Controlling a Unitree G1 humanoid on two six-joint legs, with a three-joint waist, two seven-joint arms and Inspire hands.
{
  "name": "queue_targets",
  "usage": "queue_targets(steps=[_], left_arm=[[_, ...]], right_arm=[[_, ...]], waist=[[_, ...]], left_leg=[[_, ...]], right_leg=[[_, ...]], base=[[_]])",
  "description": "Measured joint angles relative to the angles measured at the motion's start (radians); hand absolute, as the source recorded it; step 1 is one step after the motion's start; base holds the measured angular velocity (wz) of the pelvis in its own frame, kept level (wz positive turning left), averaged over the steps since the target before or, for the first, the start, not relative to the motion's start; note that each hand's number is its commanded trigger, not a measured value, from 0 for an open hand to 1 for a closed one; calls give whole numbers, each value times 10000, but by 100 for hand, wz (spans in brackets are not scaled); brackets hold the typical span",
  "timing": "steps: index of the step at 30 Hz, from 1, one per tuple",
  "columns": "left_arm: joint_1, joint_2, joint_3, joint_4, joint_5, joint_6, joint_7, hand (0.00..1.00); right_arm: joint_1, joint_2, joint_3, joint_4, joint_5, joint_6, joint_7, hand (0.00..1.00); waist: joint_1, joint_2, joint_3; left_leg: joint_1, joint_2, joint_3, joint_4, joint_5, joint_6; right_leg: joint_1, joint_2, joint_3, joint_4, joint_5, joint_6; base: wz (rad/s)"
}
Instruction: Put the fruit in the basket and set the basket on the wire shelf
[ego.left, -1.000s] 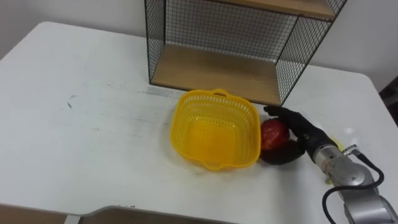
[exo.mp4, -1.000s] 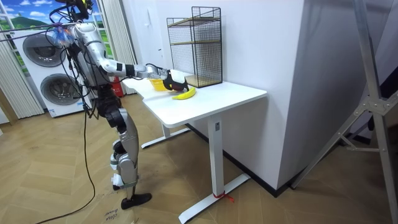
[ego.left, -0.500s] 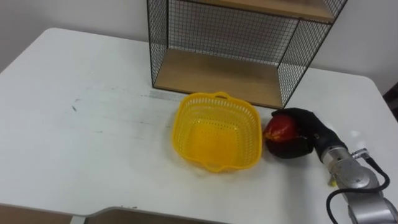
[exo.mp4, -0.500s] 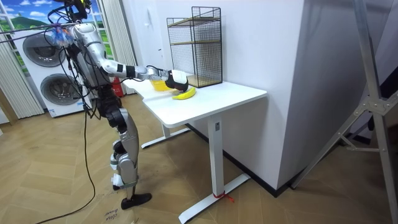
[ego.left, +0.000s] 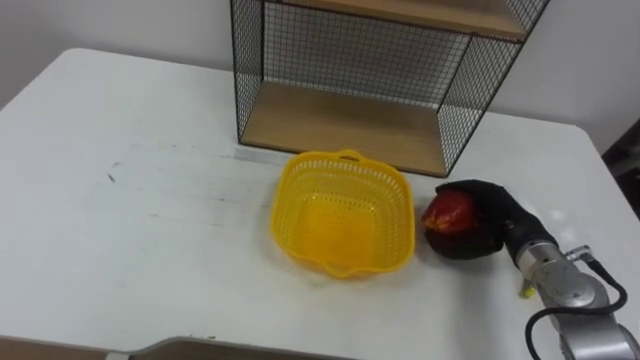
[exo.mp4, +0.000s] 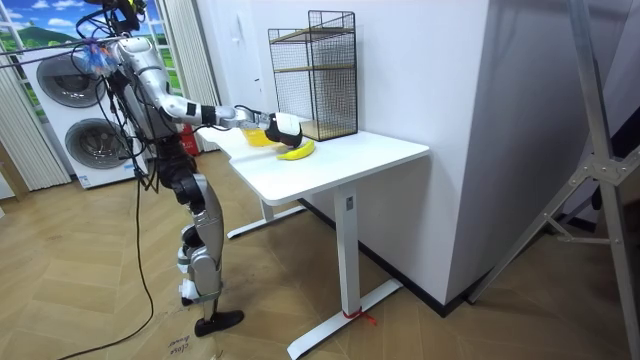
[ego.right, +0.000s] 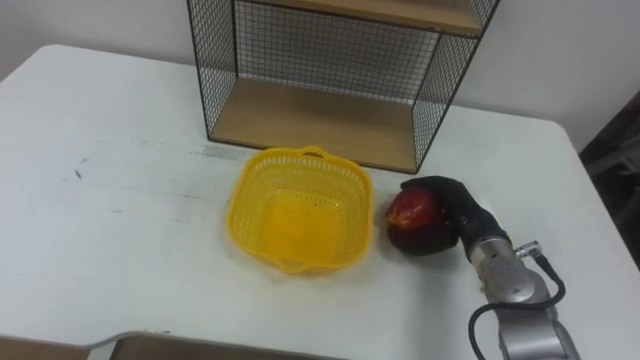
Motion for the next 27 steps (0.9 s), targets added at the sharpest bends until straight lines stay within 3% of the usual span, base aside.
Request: queue_targets(steps=[7,13,21,27], left_arm=[[34,-38,404,-116,49,-54,-53,0],[64,-90,396,-98,52,-103,-41,0],[65,-142,408,219,47,-151,0,0],[-30,-277,335,338,43,-150,3,0]], right_arm=[[282,-2,-699,-242,443,137,-12,100],[338,-13,-1122,-1235,488,136,-153,100],[664,-16,-1164,-3474,615,135,-191,100],[680,-11,-1117,-4621,741,135,-96,100]], waist=[[-64,80,-21],[-254,300,-14],[-257,149,-51],[-233,192,0]], left_leg=[[-3,3,90,-43,-1,0],[10,12,213,-60,0,0],[23,15,236,-51,0,0],[-54,37,245,-51,-2,-1]], right_leg=[[-65,14,120,17,1,1],[-127,23,222,27,6,10],[-166,22,265,53,7,10],[-261,28,283,161,9,12]], base=[[-3],[-5],[-2],[0]])
